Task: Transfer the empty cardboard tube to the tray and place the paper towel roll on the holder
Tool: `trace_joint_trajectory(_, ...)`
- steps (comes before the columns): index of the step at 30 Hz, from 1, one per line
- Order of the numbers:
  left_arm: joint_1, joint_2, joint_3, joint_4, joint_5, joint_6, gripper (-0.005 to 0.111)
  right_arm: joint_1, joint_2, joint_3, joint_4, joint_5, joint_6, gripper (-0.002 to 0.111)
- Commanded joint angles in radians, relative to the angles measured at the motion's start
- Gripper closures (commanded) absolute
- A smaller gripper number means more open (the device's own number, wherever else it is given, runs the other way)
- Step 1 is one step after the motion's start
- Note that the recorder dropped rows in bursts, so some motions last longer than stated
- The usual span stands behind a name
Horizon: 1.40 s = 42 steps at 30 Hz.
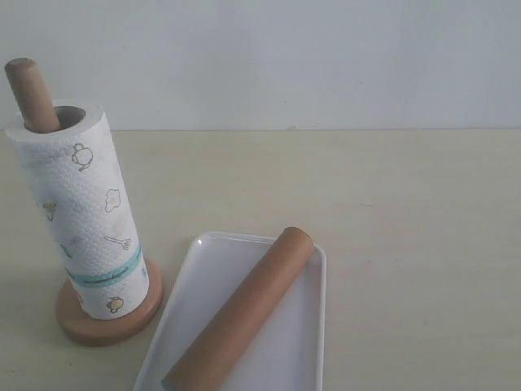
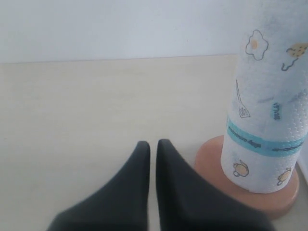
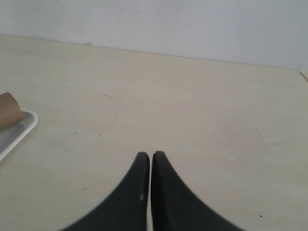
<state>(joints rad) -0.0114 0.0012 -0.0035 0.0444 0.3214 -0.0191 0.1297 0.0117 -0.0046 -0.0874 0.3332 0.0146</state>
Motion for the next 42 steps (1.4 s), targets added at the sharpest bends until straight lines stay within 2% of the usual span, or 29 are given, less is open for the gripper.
trace_joint_trajectory(1,0.003,-0.001,0.003,-0.006,-0.004,-0.006,0.103,-0.076,-0.012,0.005,-0.001,0.007,0.005,0.107)
trace_joint_trajectory(42,0.003,-0.001,0.003,-0.006,-0.004,-0.006,0.103,-0.08,-0.012,0.005,-0.001,0.008,0.008,0.107)
